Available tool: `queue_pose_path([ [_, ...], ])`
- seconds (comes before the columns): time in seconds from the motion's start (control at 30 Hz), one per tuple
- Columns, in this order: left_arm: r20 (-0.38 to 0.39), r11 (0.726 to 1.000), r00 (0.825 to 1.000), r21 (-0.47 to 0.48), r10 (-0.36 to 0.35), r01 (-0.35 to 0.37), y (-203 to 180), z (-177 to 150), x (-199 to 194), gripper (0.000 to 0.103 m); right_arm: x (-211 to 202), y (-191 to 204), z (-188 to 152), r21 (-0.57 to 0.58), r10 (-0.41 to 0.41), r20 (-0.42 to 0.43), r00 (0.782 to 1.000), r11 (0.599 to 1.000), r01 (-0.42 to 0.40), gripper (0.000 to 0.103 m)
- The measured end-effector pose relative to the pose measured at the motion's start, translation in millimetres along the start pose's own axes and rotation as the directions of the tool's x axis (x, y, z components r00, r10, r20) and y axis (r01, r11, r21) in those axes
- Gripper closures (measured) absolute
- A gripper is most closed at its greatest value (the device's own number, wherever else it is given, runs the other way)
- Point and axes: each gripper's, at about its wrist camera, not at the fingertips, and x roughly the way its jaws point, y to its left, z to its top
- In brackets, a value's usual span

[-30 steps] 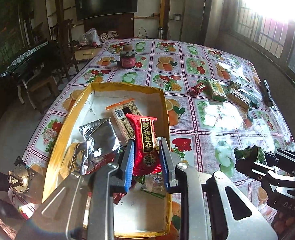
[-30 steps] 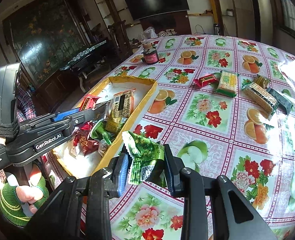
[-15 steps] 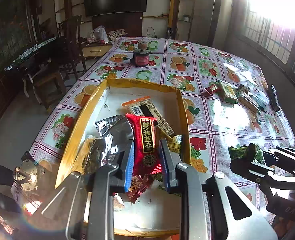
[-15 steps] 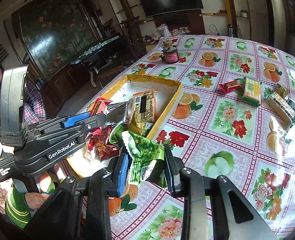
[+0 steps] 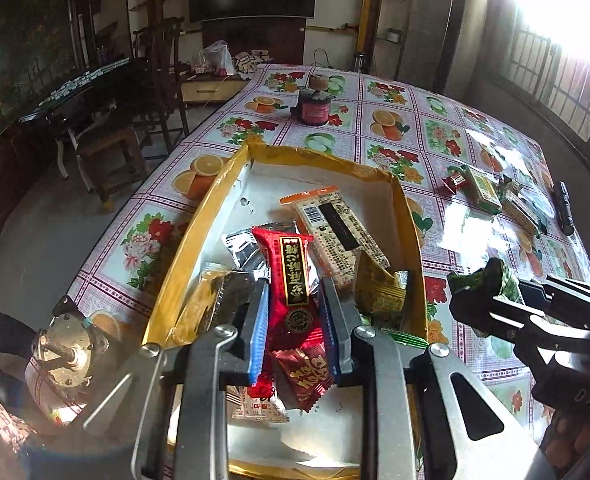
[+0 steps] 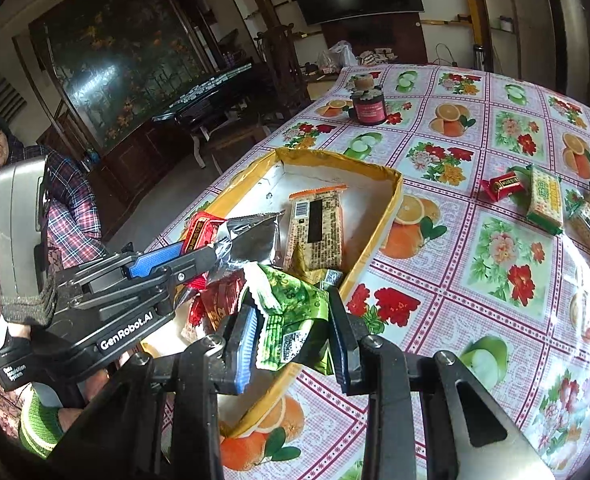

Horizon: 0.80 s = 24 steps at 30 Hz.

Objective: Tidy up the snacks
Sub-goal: 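Carry both packets into the yellow tray and open both tools to release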

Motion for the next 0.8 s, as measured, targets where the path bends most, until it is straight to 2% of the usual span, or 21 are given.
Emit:
queue_pose_path([
  [0.43,-0.013,1.000,1.000,-0.012,0.010,-0.010,7.4,20.2,21.8,0.077,64.4,-11.0,46.6,0.017,-0.019,-0.047,0.999,1.000,0.020,0.072],
  [0.73,-0.059,0.999,0.998,-0.026,0.023,-0.024,11.7,22.1,39.2,0.075,92.9,-10.9,51.3,-0.008,-0.026,-0.097,0.995,1.000,0.025,0.071],
  [0.8,-0.074,0.999,0.997,-0.019,0.034,-0.036,11.6,21.8,43.8,0.070,96.4,-10.6,50.3,-0.017,-0.033,-0.101,0.994,0.999,0.032,0.071],
])
